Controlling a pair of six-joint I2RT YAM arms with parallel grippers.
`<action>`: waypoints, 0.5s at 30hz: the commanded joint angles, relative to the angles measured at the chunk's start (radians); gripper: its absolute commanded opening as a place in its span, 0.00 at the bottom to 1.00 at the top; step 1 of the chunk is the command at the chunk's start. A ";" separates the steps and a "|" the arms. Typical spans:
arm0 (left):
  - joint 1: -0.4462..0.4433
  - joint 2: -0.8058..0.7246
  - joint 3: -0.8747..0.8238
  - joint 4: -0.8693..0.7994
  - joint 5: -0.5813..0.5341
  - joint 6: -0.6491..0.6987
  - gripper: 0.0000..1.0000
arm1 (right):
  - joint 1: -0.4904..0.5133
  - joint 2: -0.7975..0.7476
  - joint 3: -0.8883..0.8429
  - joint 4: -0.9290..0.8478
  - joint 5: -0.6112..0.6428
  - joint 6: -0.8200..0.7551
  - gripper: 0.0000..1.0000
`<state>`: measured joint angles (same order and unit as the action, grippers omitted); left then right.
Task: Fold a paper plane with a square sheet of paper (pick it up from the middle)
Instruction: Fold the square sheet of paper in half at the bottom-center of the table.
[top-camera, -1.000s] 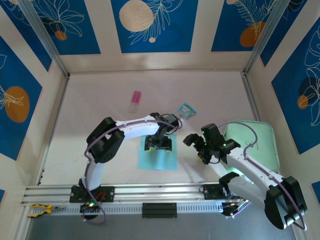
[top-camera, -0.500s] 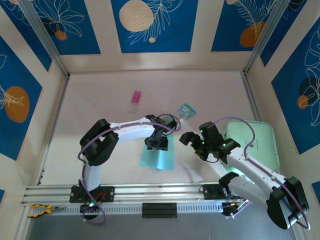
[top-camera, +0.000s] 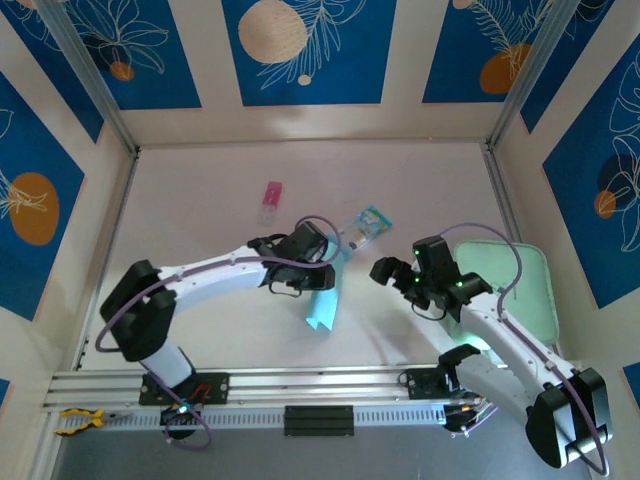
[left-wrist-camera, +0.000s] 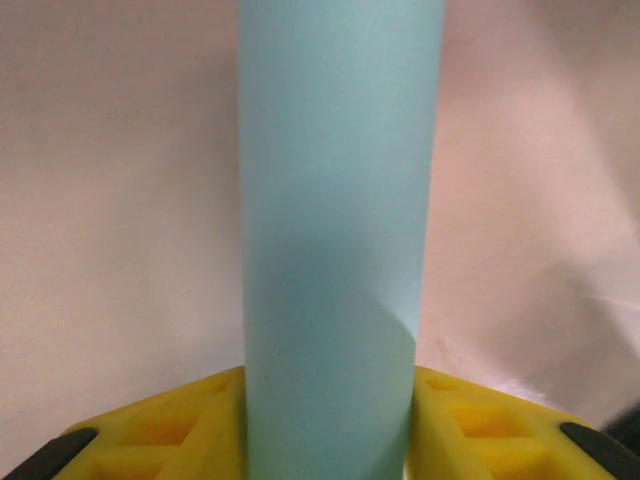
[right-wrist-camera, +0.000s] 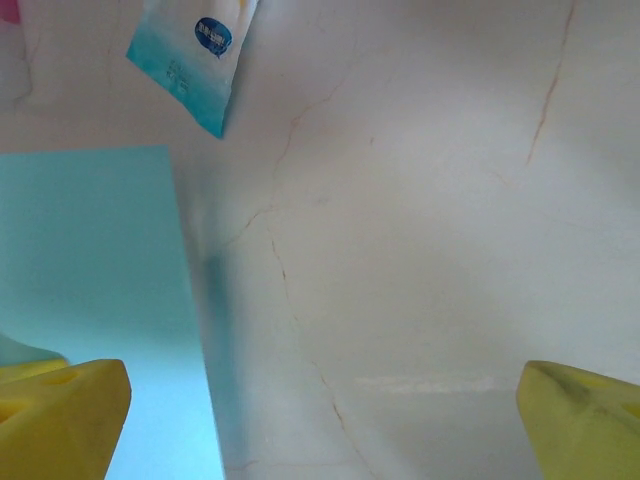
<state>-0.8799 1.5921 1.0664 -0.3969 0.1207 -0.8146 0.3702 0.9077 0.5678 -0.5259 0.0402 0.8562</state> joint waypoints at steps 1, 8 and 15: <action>0.057 -0.068 -0.108 0.314 0.209 -0.067 0.41 | -0.044 -0.017 0.069 -0.086 -0.097 -0.102 0.99; 0.111 -0.046 -0.218 0.610 0.447 -0.152 0.44 | -0.059 -0.025 0.070 -0.045 -0.184 -0.046 0.99; 0.123 0.077 -0.270 0.772 0.541 -0.284 0.42 | -0.030 -0.029 0.019 0.092 -0.218 0.070 0.99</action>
<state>-0.7654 1.6272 0.8215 0.2600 0.5777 -1.0252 0.3248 0.8917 0.6159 -0.5045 -0.1265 0.8604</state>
